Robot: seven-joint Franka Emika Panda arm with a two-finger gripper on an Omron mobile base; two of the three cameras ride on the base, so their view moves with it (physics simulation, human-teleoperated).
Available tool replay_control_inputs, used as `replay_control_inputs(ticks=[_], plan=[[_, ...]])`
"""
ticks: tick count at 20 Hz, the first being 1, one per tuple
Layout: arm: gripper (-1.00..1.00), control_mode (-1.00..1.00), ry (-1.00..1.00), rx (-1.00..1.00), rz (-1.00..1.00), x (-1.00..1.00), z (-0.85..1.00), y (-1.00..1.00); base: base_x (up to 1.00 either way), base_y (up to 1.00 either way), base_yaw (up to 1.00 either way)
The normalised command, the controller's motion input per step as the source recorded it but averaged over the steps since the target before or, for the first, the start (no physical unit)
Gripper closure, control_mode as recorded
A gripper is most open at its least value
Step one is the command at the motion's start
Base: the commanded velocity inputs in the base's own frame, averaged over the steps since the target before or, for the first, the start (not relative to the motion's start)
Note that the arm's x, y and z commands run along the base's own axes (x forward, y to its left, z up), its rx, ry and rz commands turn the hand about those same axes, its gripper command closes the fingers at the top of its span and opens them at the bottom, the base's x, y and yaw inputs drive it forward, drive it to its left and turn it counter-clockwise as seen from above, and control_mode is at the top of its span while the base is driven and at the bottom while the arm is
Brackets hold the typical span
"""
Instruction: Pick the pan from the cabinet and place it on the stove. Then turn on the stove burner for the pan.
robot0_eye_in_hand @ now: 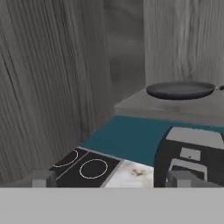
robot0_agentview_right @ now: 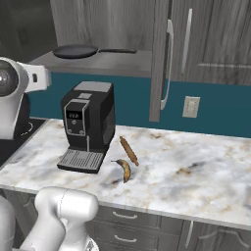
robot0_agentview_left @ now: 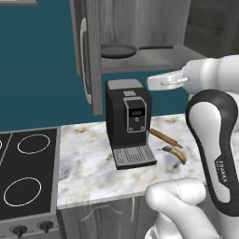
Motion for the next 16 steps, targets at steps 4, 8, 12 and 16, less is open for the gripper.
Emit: replay_control_inputs(ticks=[4,8,12,16], plan=[[-1.00,-1.00,0.24,0.07,-0.35,0.03,-0.04,-0.61,0.00,0.00,0.00],[-1.00,-1.00,0.16,0.09,-0.22,0.28,-0.03,-0.43,0.00,0.00,0.00],[-1.00,-1.00,0.11,0.04,-0.24,0.39,0.00,-0.30,0.00,0.00,0.00],[-1.00,-1.00,0.00,-0.03,-0.24,0.49,-0.01,0.00,0.00,0.00,0.00]])
